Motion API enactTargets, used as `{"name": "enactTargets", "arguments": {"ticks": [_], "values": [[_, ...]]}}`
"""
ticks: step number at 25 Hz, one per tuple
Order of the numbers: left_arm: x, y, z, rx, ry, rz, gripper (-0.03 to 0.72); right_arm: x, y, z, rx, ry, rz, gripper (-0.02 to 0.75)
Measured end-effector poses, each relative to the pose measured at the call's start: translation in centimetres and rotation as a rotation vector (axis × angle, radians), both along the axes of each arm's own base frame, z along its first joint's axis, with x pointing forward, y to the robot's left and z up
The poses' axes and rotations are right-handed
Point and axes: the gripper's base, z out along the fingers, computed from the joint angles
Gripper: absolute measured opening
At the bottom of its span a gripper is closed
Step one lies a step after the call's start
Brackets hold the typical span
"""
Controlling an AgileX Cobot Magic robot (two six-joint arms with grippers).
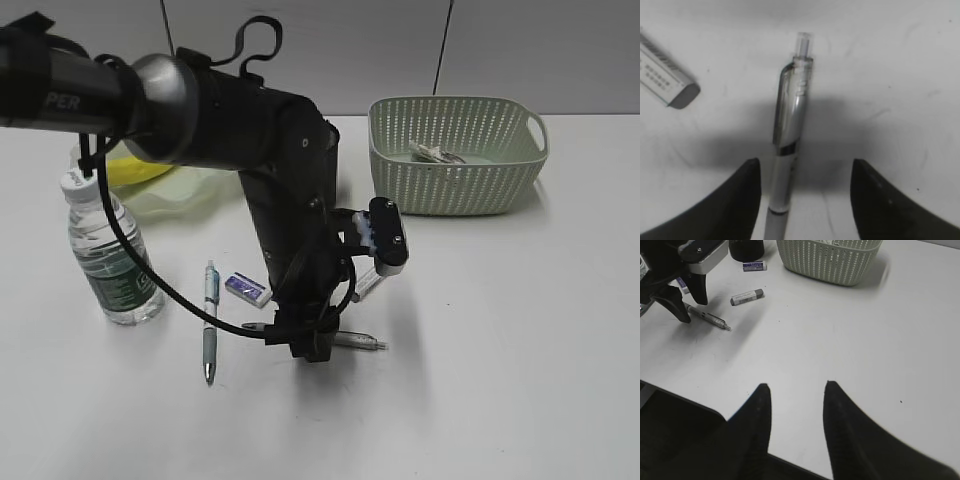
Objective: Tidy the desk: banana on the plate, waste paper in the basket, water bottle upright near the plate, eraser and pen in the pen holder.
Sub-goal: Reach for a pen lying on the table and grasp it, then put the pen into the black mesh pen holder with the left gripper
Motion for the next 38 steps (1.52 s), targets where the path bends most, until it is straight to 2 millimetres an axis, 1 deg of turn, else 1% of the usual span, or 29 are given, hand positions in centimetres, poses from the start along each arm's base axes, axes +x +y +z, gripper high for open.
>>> {"name": "enactTargets", "arguments": {"ticks": [4, 6, 7, 9, 11, 12, 15, 17, 19, 21, 23, 26, 28, 31, 33, 35, 38], "values": [[0.3, -0.3, -1.1, 0.018, 0.019, -0.002, 0.424, 0.0, 0.0, 0.0, 0.0, 0.0, 0.0, 0.293], [0.4, -0.4, -1.7, 0.028, 0.03, -0.002, 0.389, 0.0, 0.0, 0.0, 0.0, 0.0, 0.0, 0.293], [0.4, -0.4, -1.8, 0.032, 0.029, -0.005, 0.35, 0.0, 0.0, 0.0, 0.0, 0.0, 0.0, 0.293], [0.5, -0.4, -1.8, 0.034, 0.022, -0.008, 0.242, 0.0, 0.0, 0.0, 0.0, 0.0, 0.0, 0.293], [0.6, -0.4, -1.9, 0.04, 0.015, -0.013, 0.104, 0.0, 0.0, 0.0, 0.0, 0.0, 0.0, 0.293], [0.6, -0.4, -1.9, 0.039, 0.013, -0.014, 0.081, 0.0, 0.0, 0.0, 0.0, 0.0, 0.0, 0.293], [0.6, -0.4, -1.9, 0.039, 0.013, -0.013, 0.086, 0.0, 0.0, 0.0, 0.0, 0.0, 0.0, 0.293], [0.6, -0.4, -1.5, 0.032, 0.013, -0.009, 0.086, 0.0, 0.0, 0.0, 0.0, 0.0, 0.0, 0.293], [0.5, -0.4, -0.3, 0.009, 0.0, 0.003, 0.086, 0.0, 0.0, 0.0, 0.0, 0.0, 0.0, 0.293], [0.4, -0.4, 1.6, -0.032, -0.02, 0.027, 0.086, 0.0, 0.0, 0.0, 0.0, 0.0, 0.0, 0.293], [0.1, -0.5, 4.3, -0.107, -0.048, 0.061, 0.086, 0.0, 0.0, 0.0, 0.0, 0.0, 0.0, 0.293], [0.2, -0.3, 8.6, -0.284, -0.088, 0.148, 0.086, 0.0, 0.0, 0.0, 0.0, 0.0, 0.0, 0.293], [0.9, 0.4, 11.4, -0.423, -0.117, 0.237, 0.086, 0.0, 0.0, 0.0, 0.0, 0.0, 0.0, 0.293], [2.9, 2.5, 15.1, -0.619, -0.188, 0.4, 0.086, 0.0, 0.0, 0.0, 0.0, 0.0, 0.0, 0.293], [4.7, 4.2, 16.3, -0.707, -0.229, 0.51, 0.086, 0.0, 0.0, 0.0, 0.0, 0.0, 0.0, 0.293], [6.3, 5.6, 16.9, -0.78, -0.272, 0.609, 0.086, 0.0, 0.0, 0.0, 0.0, 0.0, 0.0, 0.293], [8.0, 6.6, 17.1, -0.865, -0.356, 0.711, 0.086, 0.0, 0.0, 0.0, 0.0, 0.0, 0.0, 0.293]]}}
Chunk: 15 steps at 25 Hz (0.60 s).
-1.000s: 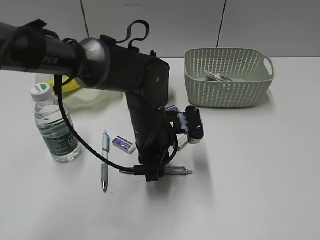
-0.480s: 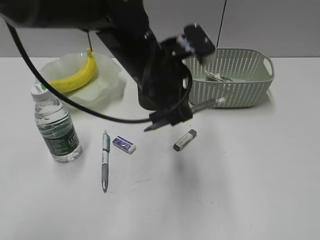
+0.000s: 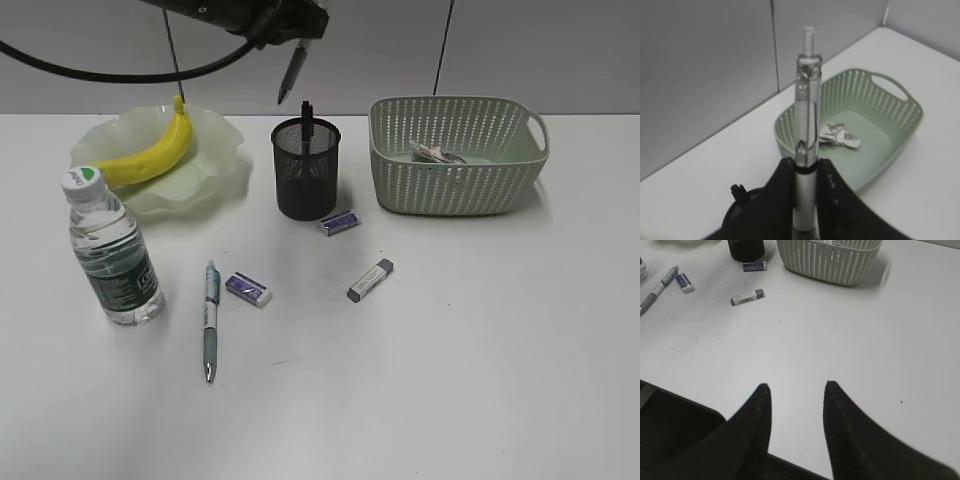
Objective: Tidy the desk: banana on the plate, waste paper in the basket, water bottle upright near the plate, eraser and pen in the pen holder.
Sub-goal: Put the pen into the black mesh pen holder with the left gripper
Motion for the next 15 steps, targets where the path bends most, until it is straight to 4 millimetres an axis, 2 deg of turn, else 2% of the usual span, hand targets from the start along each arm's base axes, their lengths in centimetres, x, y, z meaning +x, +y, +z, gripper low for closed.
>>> {"name": "enactTargets", "arguments": {"ticks": [4, 8, 15], "values": [[1.4, 0.0, -1.6, -0.078, -0.007, 0.123, 0.086, 0.0, 0.0, 0.0, 0.0, 0.0, 0.0, 0.293], [2.6, -0.1, -5.1, -0.087, 0.048, 0.208, 0.086, 0.0, 0.0, 0.0, 0.0, 0.0, 0.0, 0.293], [4.0, 0.3, -7.3, -0.107, 0.034, 0.344, 0.086, 0.0, 0.0, 0.0, 0.0, 0.0, 0.0, 0.293]]}}
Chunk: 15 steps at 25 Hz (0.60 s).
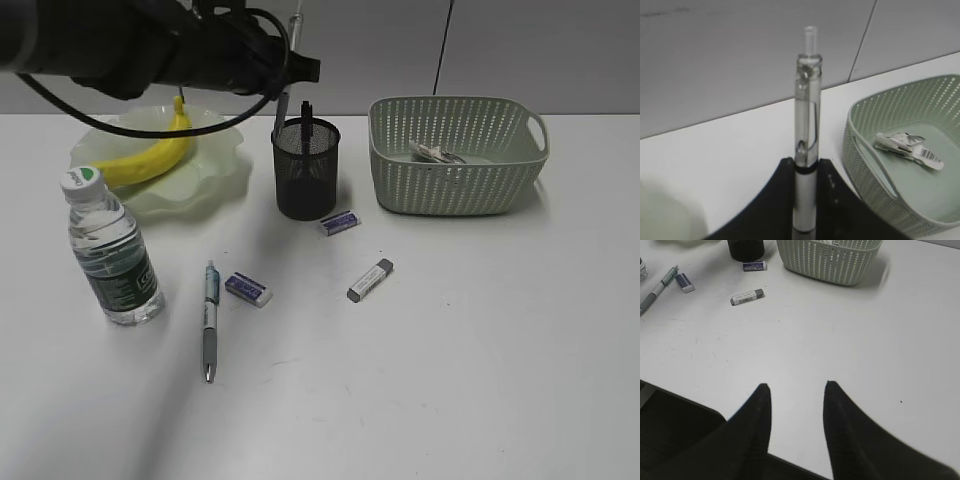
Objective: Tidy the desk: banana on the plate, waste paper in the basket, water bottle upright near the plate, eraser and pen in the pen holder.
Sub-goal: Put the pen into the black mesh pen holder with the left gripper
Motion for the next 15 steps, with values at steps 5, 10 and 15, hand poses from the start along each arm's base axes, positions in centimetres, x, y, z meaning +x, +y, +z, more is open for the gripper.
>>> {"name": "enactTargets", "arguments": {"ticks": [5, 10, 15], "values": [[0.6, -0.1, -1.7, -0.009, 0.017, 0.062, 0.086, 0.0, 0.0, 0.0, 0.0, 0.0, 0.0, 0.293], [0.6, -0.9, -0.9, -0.02, -0.02, 0.065, 0.086, 0.0, 0.0, 0.0, 0.0, 0.0, 0.0, 0.293], [0.6, -1.7, 0.0, -0.035, -0.05, 0.058, 0.086, 0.0, 0.0, 0.0, 0.0, 0.0, 0.0, 0.293]]}}
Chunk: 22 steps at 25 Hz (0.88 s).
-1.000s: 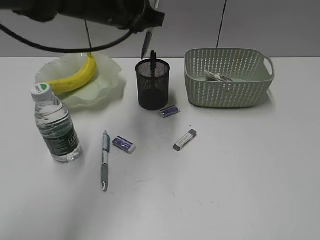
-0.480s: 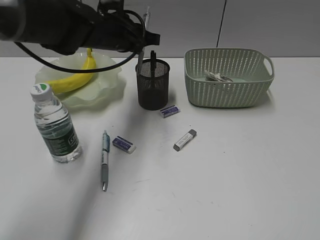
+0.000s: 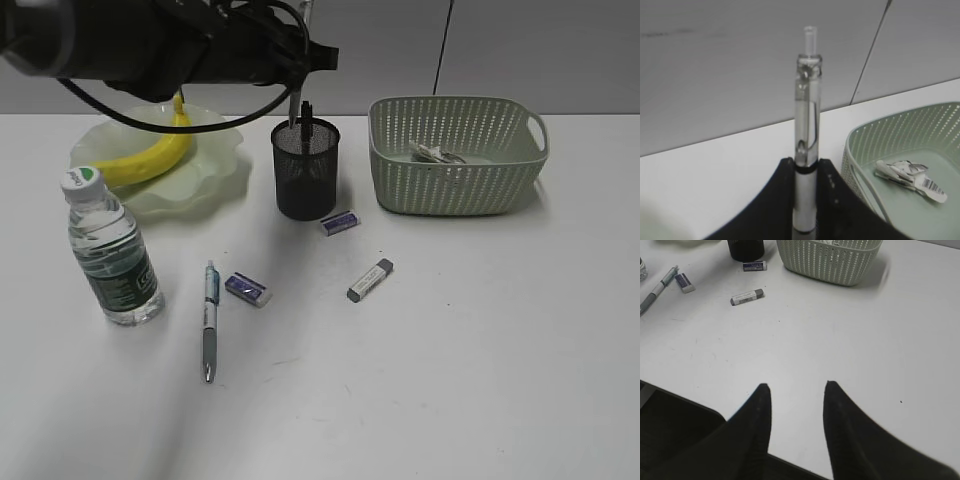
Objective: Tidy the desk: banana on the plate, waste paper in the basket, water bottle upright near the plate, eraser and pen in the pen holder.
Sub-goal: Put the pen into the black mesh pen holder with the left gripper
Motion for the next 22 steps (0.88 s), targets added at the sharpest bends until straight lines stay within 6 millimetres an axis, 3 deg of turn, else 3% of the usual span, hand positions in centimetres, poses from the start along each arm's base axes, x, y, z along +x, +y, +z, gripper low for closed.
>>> {"name": "enactTargets", "arguments": {"ticks": [4, 9, 12, 18, 20, 22], "values": [[0.5, 0.0, -1.1, 0.015, -0.003, 0.031, 0.086, 0.0, 0.0, 0.0, 0.0, 0.0, 0.0, 0.293], [1.1, -0.3, -4.7, 0.032, 0.065, 0.051, 0.086, 0.0, 0.0, 0.0, 0.0, 0.0, 0.0, 0.293], [1.0, -0.4, -5.3, 0.034, 0.086, 0.034, 0.105, 0.0, 0.0, 0.0, 0.0, 0.0, 0.0, 0.293], [1.0, -0.5, -5.2, 0.033, 0.091, 0.027, 0.44, 0.0, 0.0, 0.0, 0.0, 0.0, 0.0, 0.293], [0.9, -0.5, -4.7, 0.027, 0.086, 0.023, 0.49, 0.0, 0.0, 0.0, 0.0, 0.0, 0.0, 0.293], [0.7, -0.5, -3.7, 0.014, 0.074, 0.012, 0.494, 0.0, 0.0, 0.0, 0.0, 0.0, 0.0, 0.293]]}}
